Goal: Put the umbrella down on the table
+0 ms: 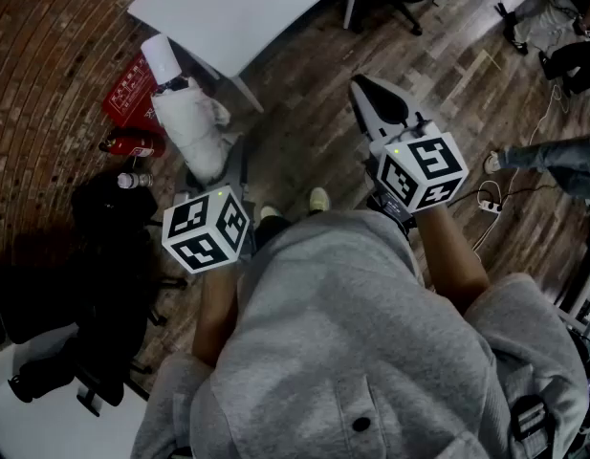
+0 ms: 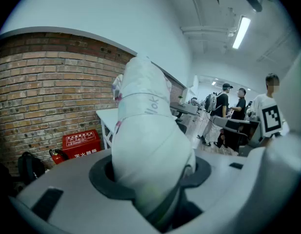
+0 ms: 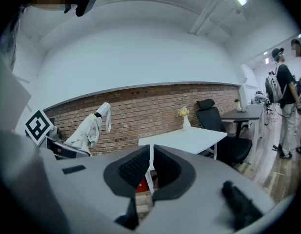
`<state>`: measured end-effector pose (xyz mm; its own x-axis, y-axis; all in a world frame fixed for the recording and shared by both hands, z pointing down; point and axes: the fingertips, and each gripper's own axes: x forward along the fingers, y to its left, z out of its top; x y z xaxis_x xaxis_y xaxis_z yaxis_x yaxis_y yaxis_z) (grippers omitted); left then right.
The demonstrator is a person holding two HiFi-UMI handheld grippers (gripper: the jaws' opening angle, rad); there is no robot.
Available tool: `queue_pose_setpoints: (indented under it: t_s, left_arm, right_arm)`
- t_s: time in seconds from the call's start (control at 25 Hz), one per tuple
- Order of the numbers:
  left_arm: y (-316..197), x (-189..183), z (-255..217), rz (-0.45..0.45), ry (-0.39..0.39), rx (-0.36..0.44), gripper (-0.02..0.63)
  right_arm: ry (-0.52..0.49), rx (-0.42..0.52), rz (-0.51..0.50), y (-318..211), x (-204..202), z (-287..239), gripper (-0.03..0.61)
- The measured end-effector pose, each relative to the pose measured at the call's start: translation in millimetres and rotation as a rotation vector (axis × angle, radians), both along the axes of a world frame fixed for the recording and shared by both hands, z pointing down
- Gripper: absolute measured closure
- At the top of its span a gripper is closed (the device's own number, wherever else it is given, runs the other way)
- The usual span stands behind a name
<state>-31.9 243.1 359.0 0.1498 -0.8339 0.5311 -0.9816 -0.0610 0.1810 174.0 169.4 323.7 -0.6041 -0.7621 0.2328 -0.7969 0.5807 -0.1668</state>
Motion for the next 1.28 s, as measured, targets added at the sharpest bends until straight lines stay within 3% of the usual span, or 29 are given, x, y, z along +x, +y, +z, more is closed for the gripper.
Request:
queue_pose_setpoints:
  t_s: [0.36, 1.28]
  left_arm:
    - [0, 2, -3, -0.022, -0.004, -0.002, 0.377]
    - [-10, -15, 8, -0.024, 0.008, -0.012, 0.377]
  right_arm:
    - [-0.064, -0.019, -0.018, -10, -1, -5, 0.541]
    - [-0.062, -0.013, -0.073, -19, -39, -1, 0.543]
